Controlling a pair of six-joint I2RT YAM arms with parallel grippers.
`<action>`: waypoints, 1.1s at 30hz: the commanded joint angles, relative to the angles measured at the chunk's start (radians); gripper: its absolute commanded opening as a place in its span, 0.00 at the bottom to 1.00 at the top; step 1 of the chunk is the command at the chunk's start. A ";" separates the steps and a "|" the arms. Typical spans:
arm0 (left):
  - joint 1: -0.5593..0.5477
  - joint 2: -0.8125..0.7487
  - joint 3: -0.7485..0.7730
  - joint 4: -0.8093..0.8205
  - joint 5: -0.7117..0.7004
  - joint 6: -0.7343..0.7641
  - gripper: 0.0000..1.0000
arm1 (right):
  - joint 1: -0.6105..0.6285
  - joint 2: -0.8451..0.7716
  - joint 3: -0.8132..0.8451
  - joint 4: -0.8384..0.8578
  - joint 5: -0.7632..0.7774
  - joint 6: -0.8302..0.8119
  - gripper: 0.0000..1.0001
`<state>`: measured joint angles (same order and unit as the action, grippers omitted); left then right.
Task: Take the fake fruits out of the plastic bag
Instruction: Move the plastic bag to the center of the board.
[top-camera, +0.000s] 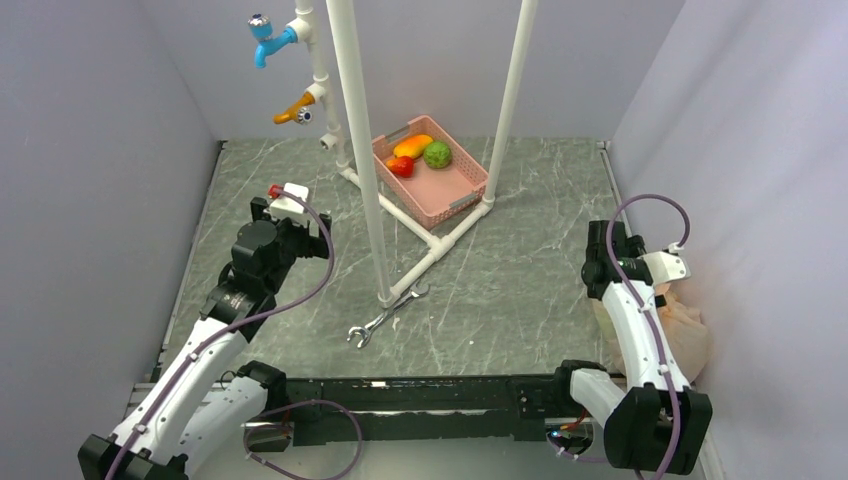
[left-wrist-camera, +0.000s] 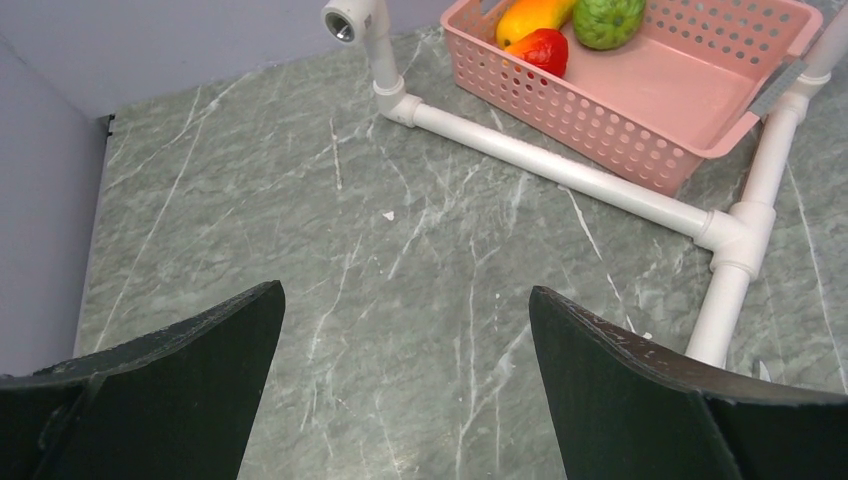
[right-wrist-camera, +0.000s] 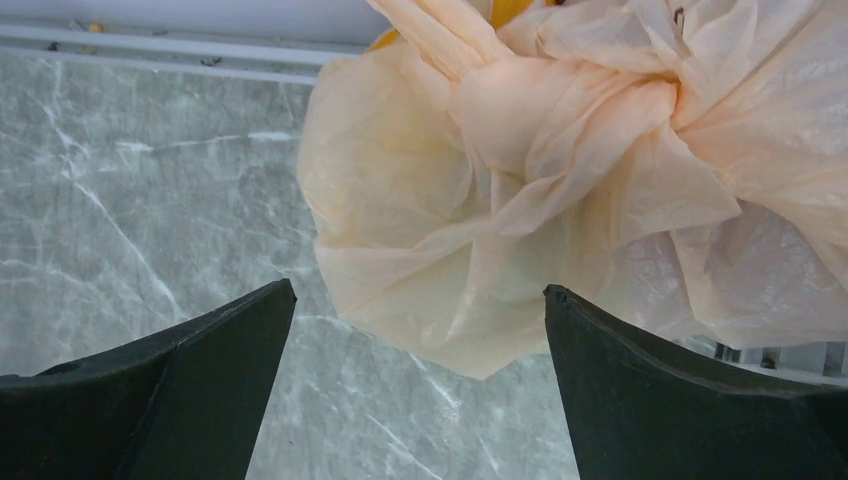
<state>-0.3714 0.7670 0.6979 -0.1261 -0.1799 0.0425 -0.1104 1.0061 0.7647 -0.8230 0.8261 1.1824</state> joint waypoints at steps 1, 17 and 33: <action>-0.021 0.000 0.043 0.013 -0.025 0.020 0.99 | 0.002 -0.027 -0.035 -0.006 -0.001 0.004 0.99; -0.067 -0.001 0.051 -0.006 -0.094 0.040 0.99 | -0.002 -0.044 -0.166 0.233 0.084 -0.065 0.86; -0.070 0.027 0.064 -0.017 -0.079 0.026 1.00 | 0.002 -0.052 -0.214 0.385 -0.046 -0.189 0.35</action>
<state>-0.4381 0.7815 0.7143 -0.1486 -0.2604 0.0677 -0.1104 0.9833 0.5636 -0.5087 0.8143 1.0363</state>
